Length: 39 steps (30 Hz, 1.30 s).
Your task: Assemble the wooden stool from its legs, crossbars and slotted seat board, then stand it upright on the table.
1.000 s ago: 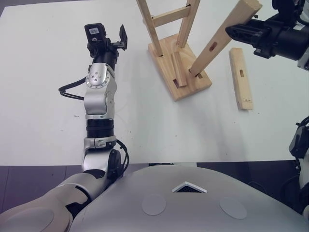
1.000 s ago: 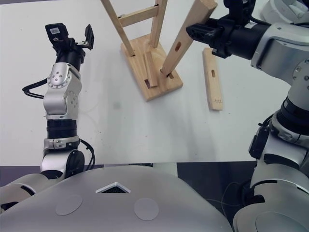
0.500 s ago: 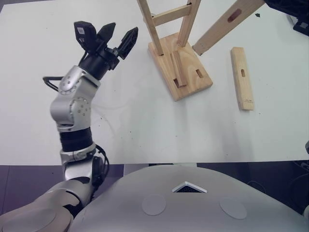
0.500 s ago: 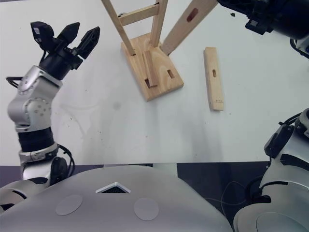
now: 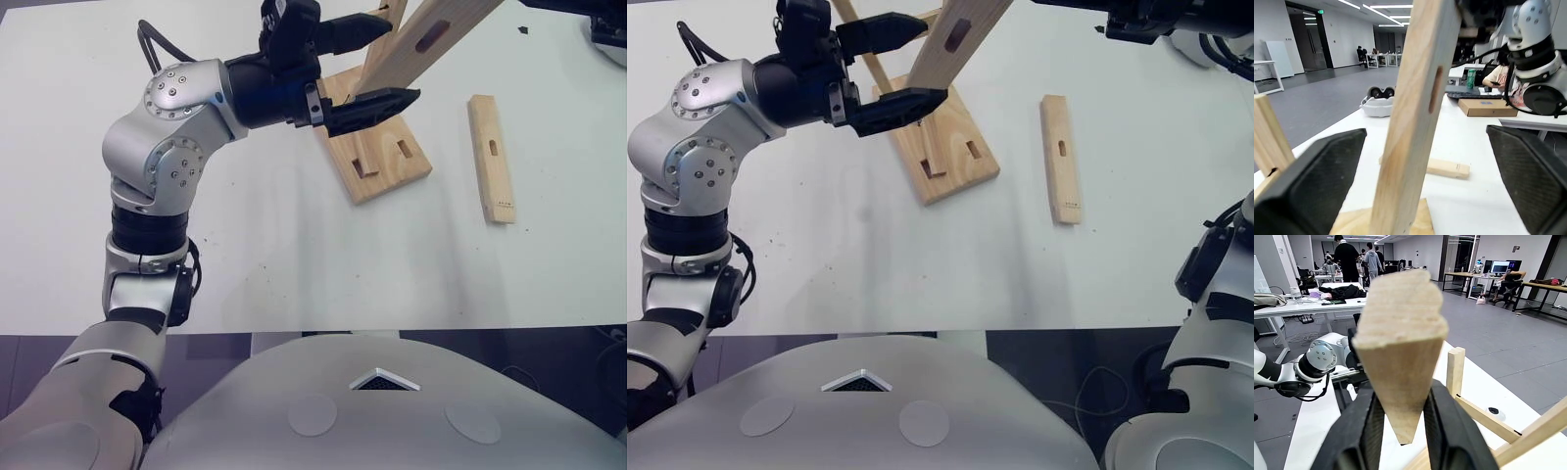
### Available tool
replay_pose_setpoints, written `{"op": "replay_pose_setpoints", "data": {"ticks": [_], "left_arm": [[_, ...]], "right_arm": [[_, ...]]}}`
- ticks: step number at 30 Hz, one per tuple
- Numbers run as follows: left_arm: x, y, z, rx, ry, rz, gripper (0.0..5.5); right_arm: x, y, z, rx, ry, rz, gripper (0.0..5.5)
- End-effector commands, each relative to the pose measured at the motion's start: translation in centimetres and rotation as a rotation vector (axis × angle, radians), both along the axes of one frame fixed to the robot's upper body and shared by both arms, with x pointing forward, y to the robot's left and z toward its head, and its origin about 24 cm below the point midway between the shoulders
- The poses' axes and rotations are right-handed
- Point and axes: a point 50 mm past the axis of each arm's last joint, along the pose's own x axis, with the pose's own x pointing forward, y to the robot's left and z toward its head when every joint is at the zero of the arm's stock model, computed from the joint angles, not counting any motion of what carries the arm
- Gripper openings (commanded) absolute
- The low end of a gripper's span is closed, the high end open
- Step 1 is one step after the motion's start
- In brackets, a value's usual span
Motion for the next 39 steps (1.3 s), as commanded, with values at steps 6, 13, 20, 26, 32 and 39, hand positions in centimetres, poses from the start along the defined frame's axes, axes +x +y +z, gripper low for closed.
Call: {"op": "replay_pose_setpoints", "data": {"ticks": [6,13,20,26,32,39], "left_arm": [[0.5,0.2,-0.6,0.063,-0.004,-0.023,2.96],[0.3,0.1,-1.5,0.134,0.003,-0.082,1.81],[0.1,-0.1,-1.1,0.111,-0.008,-0.13,1.34],[-0.5,0.1,-0.2,-0.015,0.052,-0.212,1.13],[-0.1,0.3,0.0,-0.025,0.072,-0.209,1.06],[-0.1,0.1,-0.2,0.01,0.056,-0.224,1.03]], "right_arm": [[-0.5,0.6,0.9,-0.042,-0.074,0.044,1.04],[-0.6,1.2,1.0,-0.051,-0.094,0.086,1.04],[-0.7,1.4,1.2,-0.02,-0.078,0.121,1.04],[-0.8,1.5,0.5,0.111,0.006,0.157,1.4],[-0.9,1.9,0.2,0.186,0.032,0.143,2.61],[0.5,2.2,0.4,0.267,0.034,0.037,3.65]]}}
